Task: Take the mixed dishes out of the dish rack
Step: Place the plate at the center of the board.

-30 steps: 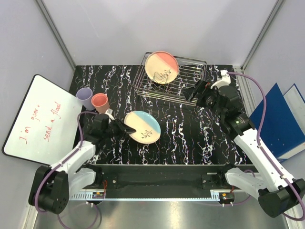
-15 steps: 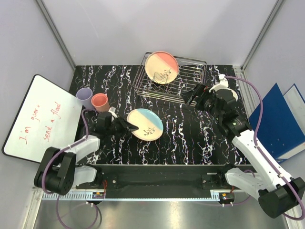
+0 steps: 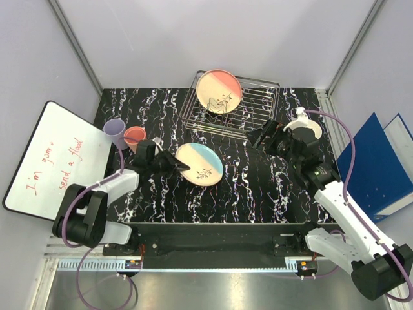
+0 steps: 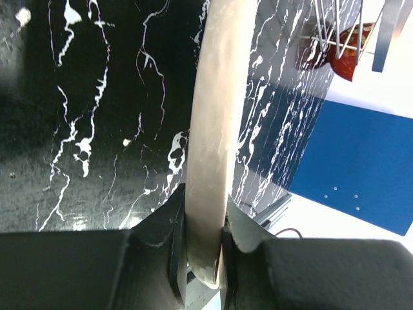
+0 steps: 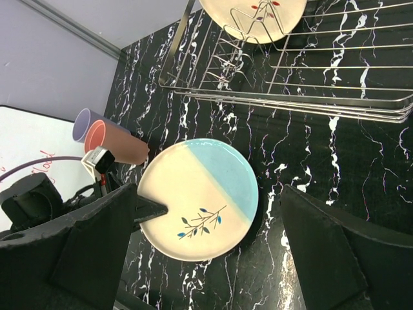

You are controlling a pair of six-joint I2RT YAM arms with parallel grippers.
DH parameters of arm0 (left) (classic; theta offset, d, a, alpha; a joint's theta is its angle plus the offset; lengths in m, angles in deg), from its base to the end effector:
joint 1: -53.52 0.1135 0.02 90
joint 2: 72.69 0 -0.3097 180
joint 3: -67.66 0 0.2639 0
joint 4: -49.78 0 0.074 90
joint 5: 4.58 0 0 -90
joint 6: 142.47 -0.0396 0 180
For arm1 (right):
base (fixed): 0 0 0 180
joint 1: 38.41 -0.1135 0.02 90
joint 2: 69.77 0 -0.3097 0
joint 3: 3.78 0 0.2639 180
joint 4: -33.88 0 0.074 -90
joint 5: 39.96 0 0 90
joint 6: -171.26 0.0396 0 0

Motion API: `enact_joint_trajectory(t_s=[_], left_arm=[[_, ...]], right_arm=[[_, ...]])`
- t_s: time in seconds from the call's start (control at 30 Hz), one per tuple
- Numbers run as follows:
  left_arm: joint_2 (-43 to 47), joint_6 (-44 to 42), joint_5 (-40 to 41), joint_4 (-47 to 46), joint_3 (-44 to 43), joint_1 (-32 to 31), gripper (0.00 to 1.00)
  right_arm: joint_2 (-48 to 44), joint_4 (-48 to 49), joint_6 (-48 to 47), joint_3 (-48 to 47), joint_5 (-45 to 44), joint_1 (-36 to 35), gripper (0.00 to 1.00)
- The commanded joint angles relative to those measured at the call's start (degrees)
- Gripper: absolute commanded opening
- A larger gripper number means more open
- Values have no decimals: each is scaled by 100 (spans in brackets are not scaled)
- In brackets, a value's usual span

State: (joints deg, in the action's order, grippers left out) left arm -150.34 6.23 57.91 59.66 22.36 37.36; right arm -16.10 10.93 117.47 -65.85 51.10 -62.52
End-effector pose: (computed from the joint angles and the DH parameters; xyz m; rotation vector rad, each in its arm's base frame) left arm 0.2422 -0.0892 0.2015 -0.6568 2.4372 -1.1632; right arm 0.1891 0.0854 0.3730 0.1859 1.8828 0.7504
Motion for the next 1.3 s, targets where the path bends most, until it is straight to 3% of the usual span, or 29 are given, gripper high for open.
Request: enact_joint_trajectory(t_s=[0.0,0.2,0.27,0.53,0.77,1.27], left_arm=[[-321,-324,483,696,-62,-27,12],[-716,-438,571,731,52,-36,11],[-918,-499,588,731,35,-71,0],[-998,-535,781,722,-158,-405,0],[-1778,-412,975,714,-492,-1064,0],[-2923,-394,1046,801,-800,-1135,2]], right_arm=[[-129,286,27,50,-71,-40,100],[-137,312,0,102,-71,-49,100],[-137,321,18,112,-71,-40,100],[-129,400,71,226,-36,-40,100],[-172,409,80,313,-18,-40,100],[-340,356,-8,463,-80,-49,100]])
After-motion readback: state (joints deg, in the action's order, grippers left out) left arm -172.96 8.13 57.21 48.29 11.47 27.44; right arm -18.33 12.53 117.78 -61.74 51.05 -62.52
